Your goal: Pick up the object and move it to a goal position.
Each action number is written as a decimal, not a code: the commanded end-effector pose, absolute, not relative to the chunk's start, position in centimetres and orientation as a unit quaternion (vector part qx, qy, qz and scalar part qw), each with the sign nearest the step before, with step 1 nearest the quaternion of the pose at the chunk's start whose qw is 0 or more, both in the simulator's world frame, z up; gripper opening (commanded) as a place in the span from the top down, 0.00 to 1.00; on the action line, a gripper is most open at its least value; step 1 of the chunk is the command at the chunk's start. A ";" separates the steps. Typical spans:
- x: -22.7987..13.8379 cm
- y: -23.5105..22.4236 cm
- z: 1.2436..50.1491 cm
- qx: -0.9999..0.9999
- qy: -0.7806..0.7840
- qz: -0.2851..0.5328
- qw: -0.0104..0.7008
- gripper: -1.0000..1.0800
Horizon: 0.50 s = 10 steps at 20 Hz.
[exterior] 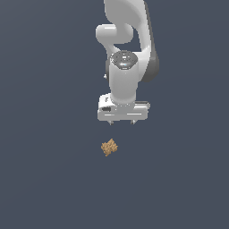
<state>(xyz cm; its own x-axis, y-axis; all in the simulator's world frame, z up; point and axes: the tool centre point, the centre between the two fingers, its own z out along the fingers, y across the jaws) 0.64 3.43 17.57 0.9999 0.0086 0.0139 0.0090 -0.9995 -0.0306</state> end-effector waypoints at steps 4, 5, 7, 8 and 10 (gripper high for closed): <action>0.7 3.9 17.8 -1.000 -0.007 -0.007 0.015 0.04; 0.8 4.2 18.0 -1.000 -0.009 -0.008 0.015 0.04; 0.9 5.1 18.4 -1.000 -0.013 -0.008 0.014 0.04; 0.9 5.5 18.6 -1.000 -0.014 -0.009 0.014 0.04; 1.0 5.8 18.8 -1.000 -0.015 -0.009 0.014 0.04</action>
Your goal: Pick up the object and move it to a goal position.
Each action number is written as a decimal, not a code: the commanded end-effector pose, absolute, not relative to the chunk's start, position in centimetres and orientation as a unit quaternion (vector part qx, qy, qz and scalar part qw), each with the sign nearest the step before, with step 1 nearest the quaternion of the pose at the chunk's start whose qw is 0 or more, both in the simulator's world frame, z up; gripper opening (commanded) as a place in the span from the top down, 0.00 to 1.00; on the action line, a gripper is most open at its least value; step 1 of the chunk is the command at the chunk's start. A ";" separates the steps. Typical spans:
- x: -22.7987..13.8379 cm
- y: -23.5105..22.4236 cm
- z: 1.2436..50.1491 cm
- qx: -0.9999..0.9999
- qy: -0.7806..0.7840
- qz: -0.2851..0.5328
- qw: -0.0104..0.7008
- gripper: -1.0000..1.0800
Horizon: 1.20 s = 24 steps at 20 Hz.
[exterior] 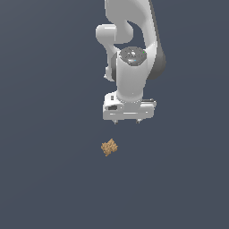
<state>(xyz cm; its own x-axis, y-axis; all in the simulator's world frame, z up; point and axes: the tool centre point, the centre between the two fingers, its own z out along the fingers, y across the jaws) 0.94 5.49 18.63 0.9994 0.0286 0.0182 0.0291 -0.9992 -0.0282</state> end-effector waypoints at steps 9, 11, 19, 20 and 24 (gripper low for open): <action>1.4 5.1 18.1 -0.999 -0.033 -0.009 0.012 0.04; 1.7 4.8 17.8 -0.999 -0.043 -0.008 0.011 0.04; 3.3 2.8 15.4 -0.994 -0.108 -0.006 0.007 0.04; 3.5 2.4 15.0 -0.993 -0.118 -0.006 0.006 0.04; 4.4 0.9 13.3 -0.987 -0.163 -0.004 0.003 0.04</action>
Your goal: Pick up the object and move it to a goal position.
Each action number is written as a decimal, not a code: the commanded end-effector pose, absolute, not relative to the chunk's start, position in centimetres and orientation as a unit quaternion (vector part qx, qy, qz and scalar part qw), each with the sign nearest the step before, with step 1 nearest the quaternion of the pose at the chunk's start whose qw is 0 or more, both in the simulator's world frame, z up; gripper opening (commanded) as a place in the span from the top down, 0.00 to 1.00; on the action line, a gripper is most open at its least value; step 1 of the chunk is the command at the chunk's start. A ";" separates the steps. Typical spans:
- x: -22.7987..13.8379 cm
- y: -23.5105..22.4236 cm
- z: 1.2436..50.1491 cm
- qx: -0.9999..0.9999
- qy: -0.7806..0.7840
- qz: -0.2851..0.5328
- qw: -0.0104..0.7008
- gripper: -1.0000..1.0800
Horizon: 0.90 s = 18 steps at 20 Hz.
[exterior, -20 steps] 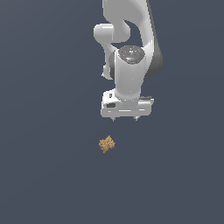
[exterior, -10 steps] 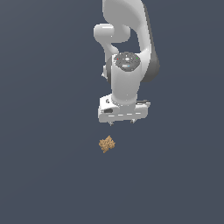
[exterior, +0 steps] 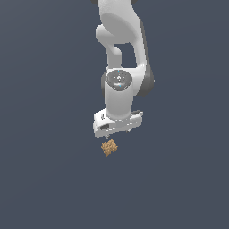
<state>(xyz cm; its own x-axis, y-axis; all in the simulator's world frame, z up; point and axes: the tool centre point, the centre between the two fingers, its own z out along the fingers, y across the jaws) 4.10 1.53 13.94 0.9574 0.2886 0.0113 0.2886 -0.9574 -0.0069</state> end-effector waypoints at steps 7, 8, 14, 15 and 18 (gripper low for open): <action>5.6 -1.2 10.7 -0.974 -0.225 -0.002 0.001 0.04; 5.7 -1.5 10.4 -0.973 -0.232 -0.001 0.001 0.04; 6.1 -2.4 9.2 -0.966 -0.259 0.000 0.000 0.04; 6.2 -2.5 9.1 -0.965 -0.262 0.000 0.000 0.04; 6.2 -2.7 8.9 -0.964 -0.266 0.000 0.000 0.04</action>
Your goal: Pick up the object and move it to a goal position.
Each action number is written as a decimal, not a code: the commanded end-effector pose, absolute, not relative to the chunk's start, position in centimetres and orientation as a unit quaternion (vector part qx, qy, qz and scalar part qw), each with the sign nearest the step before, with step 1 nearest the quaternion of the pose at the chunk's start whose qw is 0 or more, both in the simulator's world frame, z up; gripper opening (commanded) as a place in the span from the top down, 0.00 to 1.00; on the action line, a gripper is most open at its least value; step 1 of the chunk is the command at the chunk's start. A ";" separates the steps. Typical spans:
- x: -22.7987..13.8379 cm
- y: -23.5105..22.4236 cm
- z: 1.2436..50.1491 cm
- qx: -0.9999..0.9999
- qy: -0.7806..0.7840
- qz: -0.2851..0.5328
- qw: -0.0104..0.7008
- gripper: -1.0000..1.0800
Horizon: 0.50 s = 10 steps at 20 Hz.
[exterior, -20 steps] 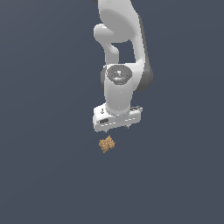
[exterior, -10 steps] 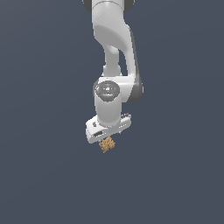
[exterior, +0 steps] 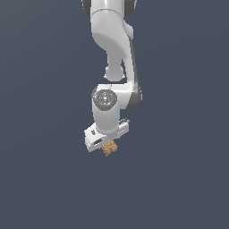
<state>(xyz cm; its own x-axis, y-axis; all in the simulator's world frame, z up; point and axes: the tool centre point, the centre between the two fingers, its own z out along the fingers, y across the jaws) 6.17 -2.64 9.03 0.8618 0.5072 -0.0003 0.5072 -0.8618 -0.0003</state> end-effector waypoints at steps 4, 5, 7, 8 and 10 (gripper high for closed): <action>6.2 -2.7 8.8 -0.965 -0.264 0.000 0.000 0.04; 6.2 -2.7 8.6 -0.965 -0.264 0.000 0.000 0.04; 6.2 -2.7 8.0 -0.964 -0.265 0.000 0.000 0.04; 6.2 -2.7 7.6 -0.964 -0.265 0.000 0.000 0.04; 6.1 -2.7 6.5 -0.964 -0.265 0.000 0.000 0.04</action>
